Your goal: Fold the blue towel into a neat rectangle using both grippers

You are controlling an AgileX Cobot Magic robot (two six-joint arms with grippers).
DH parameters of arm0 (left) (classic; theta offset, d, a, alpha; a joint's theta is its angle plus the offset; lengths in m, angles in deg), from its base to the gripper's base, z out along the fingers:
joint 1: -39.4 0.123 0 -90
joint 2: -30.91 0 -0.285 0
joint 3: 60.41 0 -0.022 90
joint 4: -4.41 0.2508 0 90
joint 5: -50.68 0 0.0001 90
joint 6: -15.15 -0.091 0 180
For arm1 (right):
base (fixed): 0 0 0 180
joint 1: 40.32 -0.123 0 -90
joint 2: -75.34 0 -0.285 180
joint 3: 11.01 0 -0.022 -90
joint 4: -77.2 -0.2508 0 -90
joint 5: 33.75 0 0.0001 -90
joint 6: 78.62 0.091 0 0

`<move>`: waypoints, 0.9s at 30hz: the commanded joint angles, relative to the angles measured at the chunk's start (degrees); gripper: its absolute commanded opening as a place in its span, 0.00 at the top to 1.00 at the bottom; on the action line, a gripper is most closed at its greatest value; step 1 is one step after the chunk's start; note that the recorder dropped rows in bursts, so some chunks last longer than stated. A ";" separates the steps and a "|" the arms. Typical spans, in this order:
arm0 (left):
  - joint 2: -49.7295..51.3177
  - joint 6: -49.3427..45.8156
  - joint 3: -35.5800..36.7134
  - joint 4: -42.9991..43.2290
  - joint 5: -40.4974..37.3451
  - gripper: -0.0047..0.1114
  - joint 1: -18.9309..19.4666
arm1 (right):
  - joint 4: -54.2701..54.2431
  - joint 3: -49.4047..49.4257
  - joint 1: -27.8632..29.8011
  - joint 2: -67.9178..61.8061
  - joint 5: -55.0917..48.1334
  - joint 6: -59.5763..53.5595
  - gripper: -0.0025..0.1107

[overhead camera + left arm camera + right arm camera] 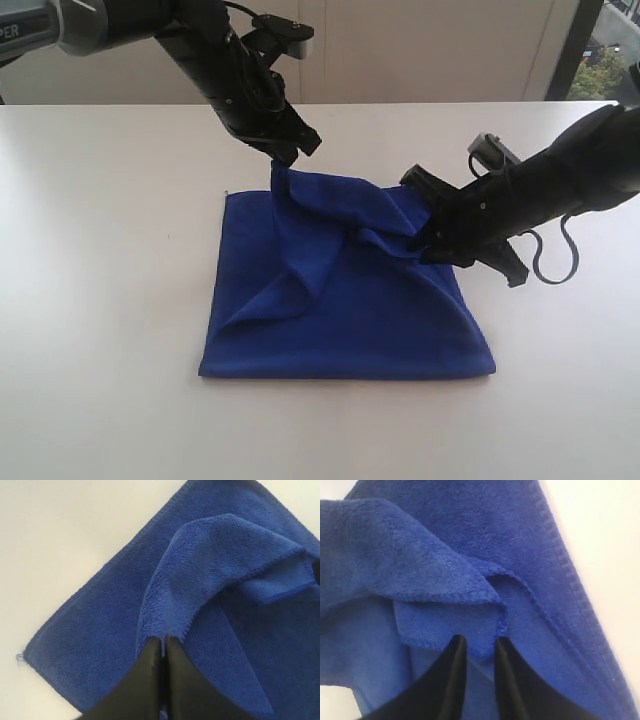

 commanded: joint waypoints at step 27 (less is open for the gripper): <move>-0.51 0.43 0.32 -2.81 -0.22 0.96 -0.35 | -3.98 0.21 0.03 -2.63 -1.48 3.34 0.80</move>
